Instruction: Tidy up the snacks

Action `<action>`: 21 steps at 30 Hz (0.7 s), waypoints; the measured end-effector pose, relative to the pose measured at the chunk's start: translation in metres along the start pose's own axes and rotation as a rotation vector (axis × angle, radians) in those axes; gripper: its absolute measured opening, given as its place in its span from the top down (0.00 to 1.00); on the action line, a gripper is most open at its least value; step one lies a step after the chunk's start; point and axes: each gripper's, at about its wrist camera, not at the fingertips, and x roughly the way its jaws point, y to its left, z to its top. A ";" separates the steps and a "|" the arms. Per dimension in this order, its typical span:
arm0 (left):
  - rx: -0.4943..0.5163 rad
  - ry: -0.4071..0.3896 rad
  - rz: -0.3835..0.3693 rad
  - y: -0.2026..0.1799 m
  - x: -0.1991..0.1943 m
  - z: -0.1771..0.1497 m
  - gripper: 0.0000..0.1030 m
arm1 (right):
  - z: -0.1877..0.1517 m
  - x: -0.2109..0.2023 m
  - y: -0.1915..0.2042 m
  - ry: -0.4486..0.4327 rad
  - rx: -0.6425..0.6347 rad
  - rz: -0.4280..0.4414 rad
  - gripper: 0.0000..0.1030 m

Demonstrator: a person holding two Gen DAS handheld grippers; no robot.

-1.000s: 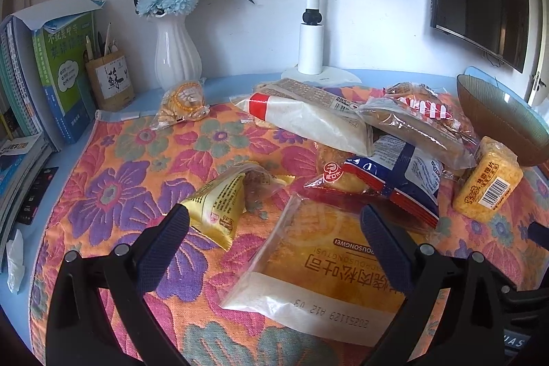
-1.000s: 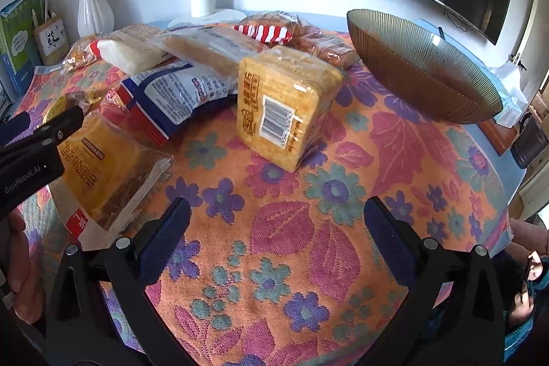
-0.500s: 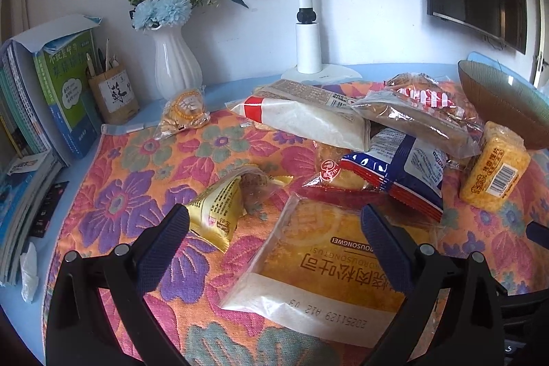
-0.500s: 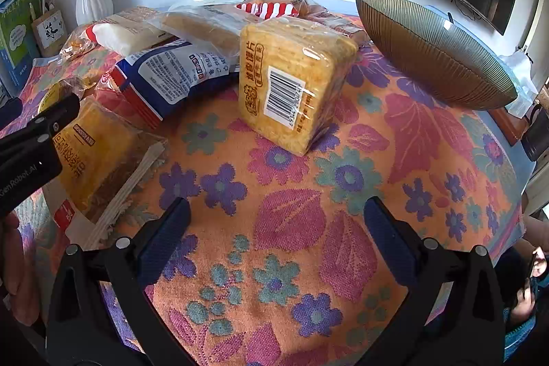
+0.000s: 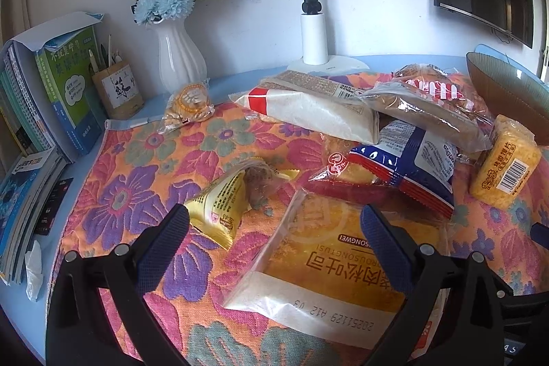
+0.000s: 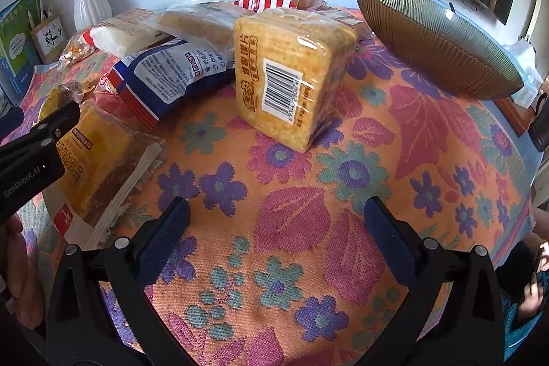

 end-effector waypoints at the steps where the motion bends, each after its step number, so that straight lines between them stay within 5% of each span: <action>1: 0.000 0.000 0.002 0.000 0.000 0.000 0.05 | 0.000 0.000 -0.001 0.001 0.006 0.006 0.03; 21: 0.002 0.004 0.010 0.000 0.001 0.000 0.05 | -0.004 -0.001 0.000 -0.006 -0.022 -0.013 0.03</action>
